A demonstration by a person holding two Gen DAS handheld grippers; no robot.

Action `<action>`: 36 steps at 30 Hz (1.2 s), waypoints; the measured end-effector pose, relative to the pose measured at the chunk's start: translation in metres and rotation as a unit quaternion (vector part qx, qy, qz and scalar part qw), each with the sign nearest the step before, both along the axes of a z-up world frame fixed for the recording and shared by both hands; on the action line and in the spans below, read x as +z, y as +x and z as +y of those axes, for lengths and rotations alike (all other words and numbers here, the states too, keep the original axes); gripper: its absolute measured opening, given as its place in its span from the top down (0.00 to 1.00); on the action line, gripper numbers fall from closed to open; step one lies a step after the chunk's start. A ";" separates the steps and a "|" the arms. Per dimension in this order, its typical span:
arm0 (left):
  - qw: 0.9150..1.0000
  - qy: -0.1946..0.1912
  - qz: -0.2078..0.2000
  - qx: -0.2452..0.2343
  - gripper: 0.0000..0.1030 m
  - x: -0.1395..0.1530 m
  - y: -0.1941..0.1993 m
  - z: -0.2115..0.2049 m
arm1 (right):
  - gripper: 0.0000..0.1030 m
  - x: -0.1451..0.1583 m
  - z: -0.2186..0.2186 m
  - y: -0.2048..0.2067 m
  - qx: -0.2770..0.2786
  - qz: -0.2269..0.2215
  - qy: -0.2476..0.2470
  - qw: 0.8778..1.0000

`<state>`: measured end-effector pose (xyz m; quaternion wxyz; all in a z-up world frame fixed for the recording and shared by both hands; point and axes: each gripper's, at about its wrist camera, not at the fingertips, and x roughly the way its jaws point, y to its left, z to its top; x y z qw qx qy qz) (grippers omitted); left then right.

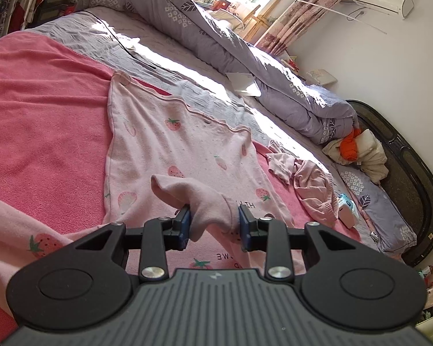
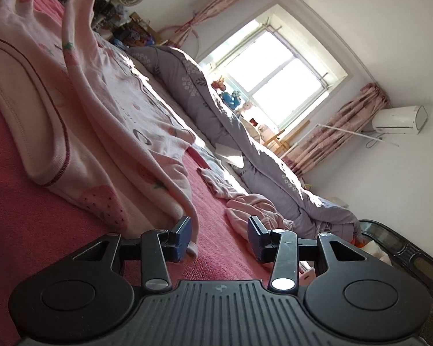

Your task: Fold clothes

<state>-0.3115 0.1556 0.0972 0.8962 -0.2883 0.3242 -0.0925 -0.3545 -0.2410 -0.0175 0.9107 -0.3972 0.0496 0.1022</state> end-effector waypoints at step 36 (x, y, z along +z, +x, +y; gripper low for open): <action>1.000 0.010 0.006 0.007 0.62 0.005 0.004 0.002 | 0.87 -0.008 0.008 0.017 0.000 0.030 0.007 1.000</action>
